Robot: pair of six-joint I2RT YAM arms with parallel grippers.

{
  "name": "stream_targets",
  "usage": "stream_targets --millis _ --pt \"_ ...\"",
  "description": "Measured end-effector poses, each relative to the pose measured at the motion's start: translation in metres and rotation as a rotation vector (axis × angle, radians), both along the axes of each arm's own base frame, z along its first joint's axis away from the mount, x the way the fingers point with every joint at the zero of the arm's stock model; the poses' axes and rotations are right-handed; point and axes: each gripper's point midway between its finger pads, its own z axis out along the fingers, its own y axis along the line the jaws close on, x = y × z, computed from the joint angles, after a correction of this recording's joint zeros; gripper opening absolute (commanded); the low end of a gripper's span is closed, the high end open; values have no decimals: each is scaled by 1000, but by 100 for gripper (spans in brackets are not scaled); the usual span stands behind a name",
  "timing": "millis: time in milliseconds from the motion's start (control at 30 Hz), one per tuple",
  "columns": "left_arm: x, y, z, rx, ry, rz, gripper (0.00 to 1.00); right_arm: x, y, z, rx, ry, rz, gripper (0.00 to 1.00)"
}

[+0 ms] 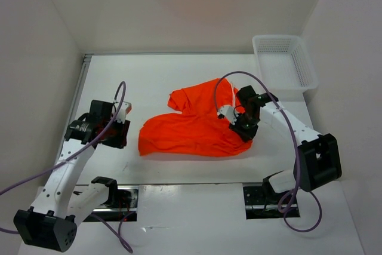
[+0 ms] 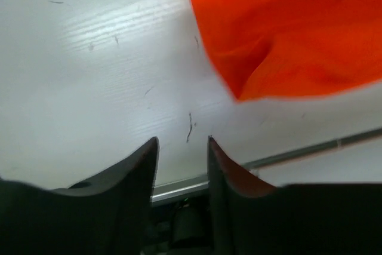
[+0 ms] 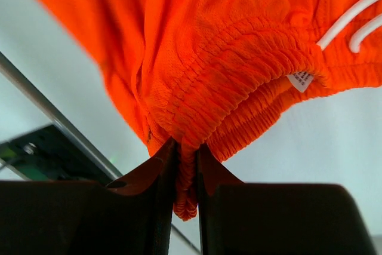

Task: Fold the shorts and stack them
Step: Flatten the shorts out

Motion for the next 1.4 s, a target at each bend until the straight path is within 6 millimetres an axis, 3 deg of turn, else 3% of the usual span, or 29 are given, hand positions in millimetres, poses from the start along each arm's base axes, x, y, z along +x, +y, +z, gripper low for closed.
stream_targets --millis 100,133,167,233,300,433,567,733,867,1067,1167,1300,1333,1400 --pt "-19 -5 -7 -17 83 -27 76 -12 -17 -3 -80 25 19 57" --pt "-24 -8 -9 -26 110 -38 80 -15 -21 -3 -100 30 26 83" --pt "-30 -11 -10 -39 139 -49 90 -16 -26 -2 -123 28 37 87" --pt "-31 -16 -7 -61 153 -67 92 -15 -33 2 -164 5 59 91" --pt "-20 -19 -2 -68 115 -68 92 -12 -38 6 -187 -24 73 91" --pt "26 -24 -8 -59 66 -60 86 2 -39 22 -193 -108 74 91" --pt "84 -41 -37 -71 95 -83 86 26 -27 51 -119 -271 4 61" --pt "108 -57 -72 -65 121 -116 87 61 -2 73 35 -425 -182 54" --pt "118 -62 -81 -58 106 -125 87 91 11 55 90 -440 -333 49" --pt "121 -78 -102 -44 130 -171 82 108 20 21 105 -378 -440 48" --pt "115 -81 -125 -20 182 -183 64 116 24 10 109 -364 -457 44" --pt "128 -82 -127 -4 167 -177 38 123 27 -1 110 -356 -474 41" --pt "130 -82 -127 -5 167 -175 24 124 27 -5 108 -350 -480 39" --pt "137 -84 -127 -6 164 -174 14 125 28 -10 105 -340 -492 37"
